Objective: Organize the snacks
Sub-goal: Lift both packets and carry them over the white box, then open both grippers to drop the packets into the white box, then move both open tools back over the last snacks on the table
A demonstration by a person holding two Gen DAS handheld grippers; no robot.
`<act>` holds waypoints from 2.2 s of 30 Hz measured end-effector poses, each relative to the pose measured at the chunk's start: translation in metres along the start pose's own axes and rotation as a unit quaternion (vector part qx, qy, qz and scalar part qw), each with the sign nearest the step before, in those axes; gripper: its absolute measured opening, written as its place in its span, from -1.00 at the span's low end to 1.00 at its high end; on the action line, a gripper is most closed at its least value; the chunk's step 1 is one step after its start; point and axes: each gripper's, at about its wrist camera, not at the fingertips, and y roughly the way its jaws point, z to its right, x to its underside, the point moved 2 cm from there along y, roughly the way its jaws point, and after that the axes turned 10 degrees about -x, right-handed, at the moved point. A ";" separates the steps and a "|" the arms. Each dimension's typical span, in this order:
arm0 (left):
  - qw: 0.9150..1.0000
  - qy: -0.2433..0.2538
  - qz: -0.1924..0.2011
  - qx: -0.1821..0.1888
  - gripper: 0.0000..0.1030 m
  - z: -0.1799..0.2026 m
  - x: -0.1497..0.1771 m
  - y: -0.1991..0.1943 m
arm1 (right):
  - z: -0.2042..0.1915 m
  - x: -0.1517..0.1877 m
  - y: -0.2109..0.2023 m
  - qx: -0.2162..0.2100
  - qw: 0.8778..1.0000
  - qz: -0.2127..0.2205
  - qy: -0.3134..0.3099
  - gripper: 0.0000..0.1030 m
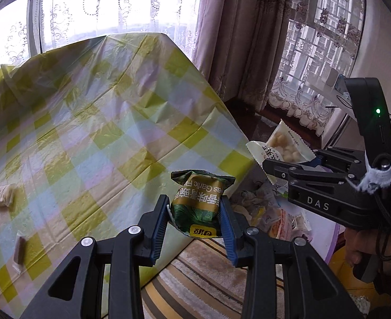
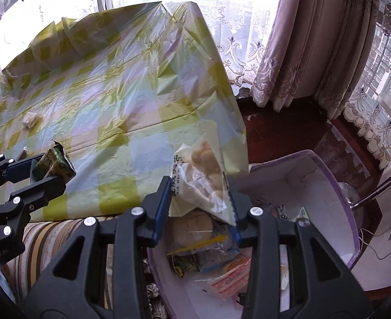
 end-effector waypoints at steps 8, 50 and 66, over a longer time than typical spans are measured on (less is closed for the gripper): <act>0.997 0.050 -0.018 0.051 -0.25 0.047 0.001 0.003 | 0.044 0.013 -0.013 0.026 0.999 -0.002 0.033 -0.17; 0.984 -0.119 -0.026 -0.130 0.15 -0.146 0.056 -0.019 | -0.046 0.001 -0.002 -0.067 0.998 0.000 -0.015 0.44; 0.973 -0.123 -0.088 -0.176 -0.23 -0.235 0.091 0.012 | -0.129 -0.010 0.032 -0.123 0.990 -0.023 -0.066 0.46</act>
